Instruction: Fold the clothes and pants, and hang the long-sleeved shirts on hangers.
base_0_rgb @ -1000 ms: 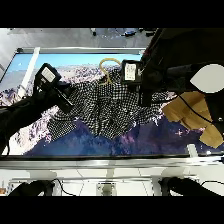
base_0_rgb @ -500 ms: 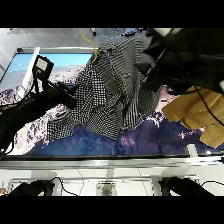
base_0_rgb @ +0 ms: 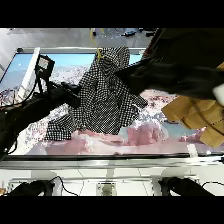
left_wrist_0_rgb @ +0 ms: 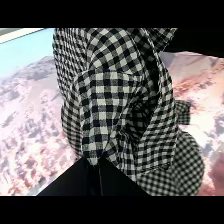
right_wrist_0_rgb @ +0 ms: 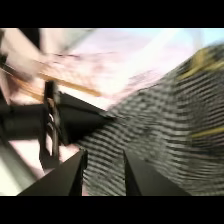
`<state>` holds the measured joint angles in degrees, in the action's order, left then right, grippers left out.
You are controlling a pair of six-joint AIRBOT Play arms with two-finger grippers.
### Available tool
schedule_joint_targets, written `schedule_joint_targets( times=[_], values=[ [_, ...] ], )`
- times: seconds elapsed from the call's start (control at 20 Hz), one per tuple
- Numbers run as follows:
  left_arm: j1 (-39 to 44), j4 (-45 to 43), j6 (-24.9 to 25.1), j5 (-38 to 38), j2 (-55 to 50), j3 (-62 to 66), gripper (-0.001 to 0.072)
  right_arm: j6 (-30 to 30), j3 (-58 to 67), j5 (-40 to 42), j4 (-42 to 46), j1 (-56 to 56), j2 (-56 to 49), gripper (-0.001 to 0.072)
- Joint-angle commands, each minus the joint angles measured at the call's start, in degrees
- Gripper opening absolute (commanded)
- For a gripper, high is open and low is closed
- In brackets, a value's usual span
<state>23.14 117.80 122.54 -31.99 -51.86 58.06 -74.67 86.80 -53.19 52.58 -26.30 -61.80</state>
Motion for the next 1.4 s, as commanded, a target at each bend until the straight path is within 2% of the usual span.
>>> schedule_joint_targets(
  times=[0.0, 0.1, 0.25, 0.3, 0.35, 0.5, 0.55, 0.6, 0.65, 0.95, 1.05, 1.2, 1.35],
  values=[
    [2.32, 0.11, -0.20, 0.15, 0.24, 0.04, 0.0037, -5.90, -10.43, 15.93, -20.20, -1.31, -5.55, 0.0322],
    [3.45, 0.13, -0.20, 0.15, 0.24, 0.04, 0.0037, -5.66, -12.92, 20.70, -25.77, -3.85, -9.31, 0.0322],
    [5.20, 0.13, -0.20, 0.13, 0.24, 0.04, 0.0037, -5.66, -12.92, 28.06, -27.39, -8.66, -13.84, 0.0332],
    [5.75, 0.13, -0.20, 0.13, 0.24, 0.04, 0.0037, -5.70, -12.94, 31.58, -28.00, -9.84, -14.78, 0.0390],
    [6.23, 0.11, -0.20, 0.13, 0.26, 0.04, 0.0037, -5.86, -12.94, 35.15, -29.03, -10.71, -15.58, 0.0414],
    [6.51, 0.13, -0.22, 0.09, 0.52, 0.04, 0.0037, -5.92, -12.92, 40.52, -31.47, -11.10, -17.03, 0.0405],
    [6.51, 0.09, -0.20, 0.09, 0.83, 0.04, 0.0037, -5.86, -12.92, 41.16, -31.39, -11.06, -17.07, 0.0336],
    [6.51, 0.07, -0.17, 0.11, 1.11, 0.04, 0.0037, -5.77, -12.81, 41.24, -31.34, -11.06, -16.92, 0.0156],
    [6.51, -0.35, -0.20, 0.09, 1.33, 0.04, 0.0037, -5.20, -12.50, 40.98, -31.06, -11.06, -16.61, 0.0042],
    [6.03, -0.31, -0.24, 0.11, 6.45, 0.04, 0.0050, -5.25, -10.49, 38.86, -22.16, -7.96, -8.50, 0.0041],
    [6.03, -0.33, -0.24, 0.15, 11.56, 0.04, 0.0049, -5.22, -10.23, 36.59, -19.52, -4.81, -2.99, 0.0041],
    [6.03, -0.33, -0.22, 0.17, 19.80, 0.04, 0.0047, -5.25, -7.72, 30.73, -10.45, -0.96, 6.80, 0.0042],
    [6.03, -0.37, -0.22, 0.15, 26.08, 0.04, 0.0046, -5.88, -4.94, 30.29, -7.13, 2.23, 16.76, 0.0042]
  ],
)
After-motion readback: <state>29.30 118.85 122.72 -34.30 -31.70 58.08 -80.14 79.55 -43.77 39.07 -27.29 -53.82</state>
